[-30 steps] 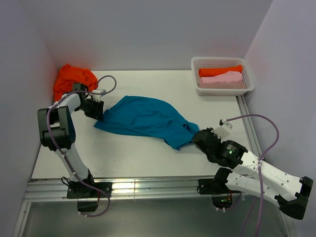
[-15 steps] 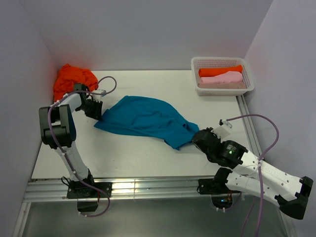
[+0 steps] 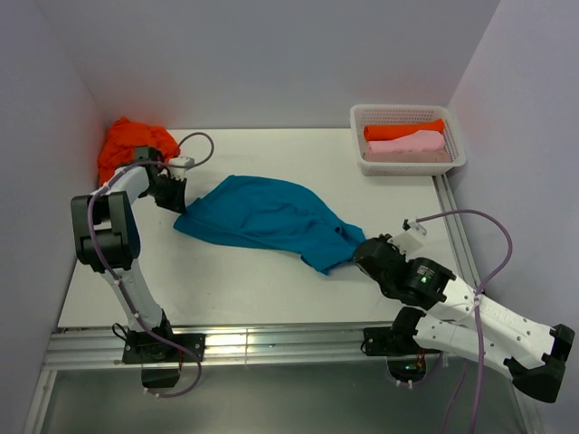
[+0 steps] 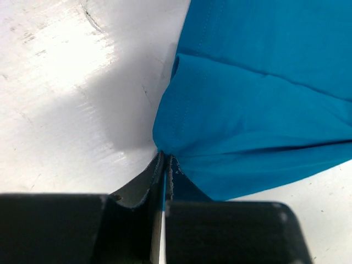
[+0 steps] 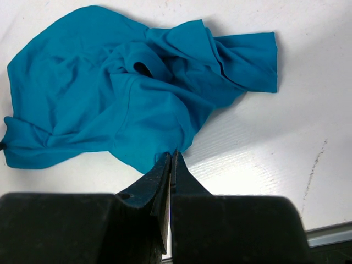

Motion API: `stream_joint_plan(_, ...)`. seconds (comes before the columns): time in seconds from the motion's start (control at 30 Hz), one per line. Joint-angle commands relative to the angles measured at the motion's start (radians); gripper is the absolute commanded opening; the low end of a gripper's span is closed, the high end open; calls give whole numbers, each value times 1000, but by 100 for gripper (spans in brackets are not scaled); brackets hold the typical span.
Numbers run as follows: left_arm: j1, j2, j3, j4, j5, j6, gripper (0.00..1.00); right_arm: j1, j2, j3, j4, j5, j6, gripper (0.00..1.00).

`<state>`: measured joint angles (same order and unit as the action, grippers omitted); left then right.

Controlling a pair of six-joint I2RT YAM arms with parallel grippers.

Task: Roll the t-shirts
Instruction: Flatten the tshirt

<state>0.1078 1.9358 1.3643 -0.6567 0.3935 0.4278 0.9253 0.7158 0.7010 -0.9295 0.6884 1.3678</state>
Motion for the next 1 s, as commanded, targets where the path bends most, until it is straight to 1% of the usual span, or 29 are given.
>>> stream_joint_plan(0.0,-2,-81,47,-12,-4,2,7,3,-32,22,-45,54,22,0)
stream_joint_plan(0.2,12,-107,85,-49,19,11,7,4,-73,11,-69,62,39,0)
stream_joint_plan(0.4,27,-133,120,-113,68,28,6,3,-91,3,-88,68,50,0)
stream_joint_plan(0.53,46,-121,157,-175,119,54,7,3,-104,0,-107,76,65,0)
stream_joint_plan(0.67,75,-98,205,-247,171,72,0,3,-128,5,-114,86,62,0)
stream_joint_plan(0.73,81,-90,239,-271,192,84,0,0,-128,24,-103,97,33,0)
stream_joint_plan(0.83,81,-66,311,-310,243,71,0,-40,-79,110,-60,102,-88,0)
stream_joint_plan(0.87,81,-55,373,-317,255,62,0,-96,-31,171,-4,88,-205,0)
stream_joint_plan(0.9,81,-41,412,-331,281,48,0,-136,-3,204,33,67,-275,0)
stream_joint_plan(0.93,81,-14,451,-337,297,23,0,-184,28,268,122,-7,-411,0)
stream_joint_plan(0.97,81,1,525,-333,309,5,0,-268,93,303,167,-39,-473,0)
